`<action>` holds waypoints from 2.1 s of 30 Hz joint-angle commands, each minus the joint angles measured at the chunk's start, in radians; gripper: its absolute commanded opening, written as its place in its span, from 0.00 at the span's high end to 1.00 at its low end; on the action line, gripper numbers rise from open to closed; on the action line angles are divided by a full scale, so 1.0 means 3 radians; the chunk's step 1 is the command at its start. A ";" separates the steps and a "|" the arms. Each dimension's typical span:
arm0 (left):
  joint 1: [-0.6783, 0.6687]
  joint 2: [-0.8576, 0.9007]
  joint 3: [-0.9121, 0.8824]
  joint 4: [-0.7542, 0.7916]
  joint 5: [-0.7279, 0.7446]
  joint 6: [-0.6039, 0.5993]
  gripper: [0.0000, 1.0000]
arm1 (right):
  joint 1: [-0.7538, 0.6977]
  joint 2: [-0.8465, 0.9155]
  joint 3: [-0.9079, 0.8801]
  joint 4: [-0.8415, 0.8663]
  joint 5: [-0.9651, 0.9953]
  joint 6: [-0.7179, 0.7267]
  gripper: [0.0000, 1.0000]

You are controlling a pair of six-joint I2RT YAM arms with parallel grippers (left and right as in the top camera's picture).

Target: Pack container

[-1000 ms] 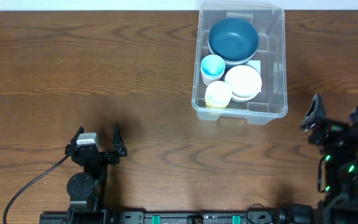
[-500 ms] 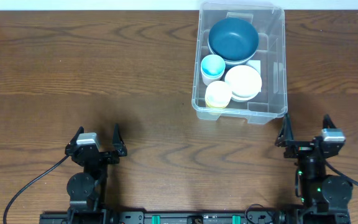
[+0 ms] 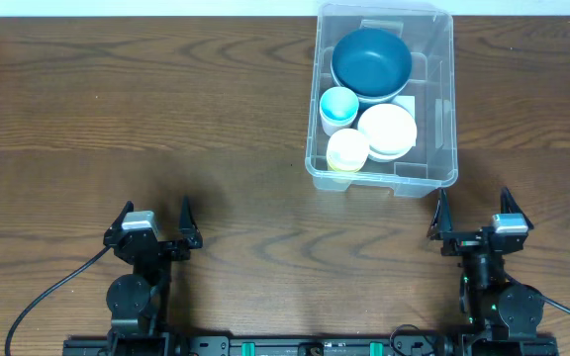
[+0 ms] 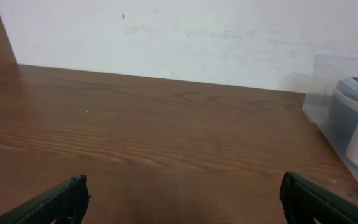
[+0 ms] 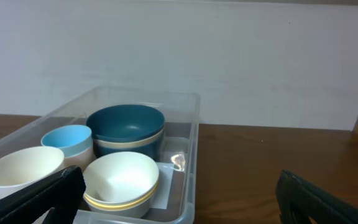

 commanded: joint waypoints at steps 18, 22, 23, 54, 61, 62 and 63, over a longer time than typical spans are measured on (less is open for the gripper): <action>0.0017 -0.0019 -0.0076 -0.0111 -0.0041 0.0057 0.02 | 0.0163 -0.0038 -0.0211 -0.0299 -0.0008 -0.0470 0.01; 0.0017 -0.0019 -0.0076 -0.0111 -0.0041 0.0057 0.02 | 0.0163 -0.0033 -0.0211 -0.0298 -0.0009 -0.0470 0.01; 0.0017 -0.0019 -0.0076 -0.0111 -0.0041 0.0057 0.02 | 0.0163 -0.0033 -0.0211 -0.0298 -0.0009 -0.0470 0.01; 0.0017 -0.0019 -0.0076 -0.0111 -0.0041 0.0057 0.02 | 0.0163 -0.0033 -0.0211 -0.0298 -0.0009 -0.0470 0.01; 0.0017 -0.0019 -0.0076 -0.0111 -0.0041 0.0057 0.02 | 0.0163 -0.0033 -0.0211 -0.0298 -0.0009 -0.0470 0.01; 0.0017 -0.0019 -0.0076 -0.0111 -0.0041 0.0057 0.02 | 0.0163 -0.0033 -0.0211 -0.0298 -0.0009 -0.0470 0.01; 0.0017 -0.0019 -0.0076 -0.0111 -0.0039 0.0057 0.02 | 0.0163 -0.0033 -0.0211 -0.0298 -0.0009 -0.0470 0.01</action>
